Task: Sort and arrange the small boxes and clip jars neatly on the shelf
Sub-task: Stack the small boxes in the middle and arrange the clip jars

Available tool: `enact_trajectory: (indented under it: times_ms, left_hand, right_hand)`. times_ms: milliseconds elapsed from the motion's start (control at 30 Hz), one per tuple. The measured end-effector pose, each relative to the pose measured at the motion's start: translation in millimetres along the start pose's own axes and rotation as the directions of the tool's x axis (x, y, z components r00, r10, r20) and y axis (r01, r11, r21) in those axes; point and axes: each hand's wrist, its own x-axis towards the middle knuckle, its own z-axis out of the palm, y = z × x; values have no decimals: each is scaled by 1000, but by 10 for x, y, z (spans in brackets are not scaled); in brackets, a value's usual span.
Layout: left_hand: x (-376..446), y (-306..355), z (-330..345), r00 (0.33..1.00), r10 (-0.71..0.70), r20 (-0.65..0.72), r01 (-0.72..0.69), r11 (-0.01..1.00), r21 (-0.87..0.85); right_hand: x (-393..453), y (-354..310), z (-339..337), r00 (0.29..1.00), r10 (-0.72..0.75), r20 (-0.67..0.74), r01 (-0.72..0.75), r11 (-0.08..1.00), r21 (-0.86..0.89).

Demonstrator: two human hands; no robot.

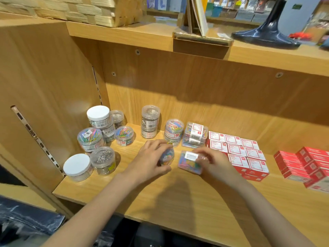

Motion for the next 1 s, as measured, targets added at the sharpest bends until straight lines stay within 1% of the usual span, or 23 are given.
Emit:
enact_trajectory:
  times_ms: [67,133,200,233,267,300,367,400,467,567,600,667,700,733,800,833,867,900,933,1000]
  left_hand:
    - [-1,-10,63,1000,18,10,-18,999,44]
    - [-5,-20,65,1000,7,2,-7,999,46]
    - [3,-36,47,1000,-24,2,24,999,38]
    - [3,-42,36,999,-37,3,37,999,35]
    - [-2,-46,28,999,-46,5,46,998,30]
    - [-10,-48,27,998,-55,8,54,998,27]
    - [-29,-40,42,998,-70,10,70,997,37]
    - [-35,-27,46,997,-75,9,75,996,43]
    - [-21,-3,49,996,-88,4,88,995,49]
    - [27,11,46,993,-114,2,114,992,55]
    - [42,11,49,993,-120,3,119,992,48]
    - [51,-5,42,992,-126,5,126,992,30]
    - [49,-15,36,992,-126,6,126,992,25]
    - [48,-25,31,992,-126,6,126,992,24]
    - [53,-48,28,992,-128,-3,128,991,30]
    - [55,-57,24,991,-132,-4,132,991,30]
    - [59,-66,21,991,-133,-2,133,991,25]
    - [59,-74,18,992,-129,-3,129,991,15]
    - [55,-84,15,992,-123,-5,123,992,2]
    - [42,-93,22,993,-115,-4,115,993,-6]
  right_hand:
    - [12,45,129,995,-96,-12,93,983,-156]
    - [52,8,211,972,-212,-97,168,925,-340]
    - [125,-34,173,917,-337,-216,206,860,-467]
    - [182,-59,113,883,-384,-268,221,846,-484]
    - [246,-91,42,871,-393,-295,220,848,-482]
    - [315,-112,-25,885,-364,-289,195,855,-481]
    - [445,-104,-101,946,-267,-185,135,841,-525]
    - [489,-85,-109,961,-235,-147,117,825,-553]
    - [533,-47,-85,970,-209,-128,105,828,-551]
    - [529,13,-55,961,-218,-170,106,857,-504]
    - [510,26,-55,947,-251,-201,120,856,-503]
    - [440,27,-32,900,-351,-260,193,853,-484]
    - [384,25,-1,889,-386,-247,244,854,-459]
    - [311,26,41,898,-402,-179,295,851,-434]
    - [172,55,163,918,-395,26,368,828,-424]
    - [132,109,218,918,-382,102,387,815,-432]
    - [109,146,255,918,-371,141,395,815,-424]
    - [104,162,266,920,-365,145,392,833,-391]
    - [107,144,246,922,-368,118,386,857,-341]
    - [127,66,117,929,-369,-16,354,904,-241]
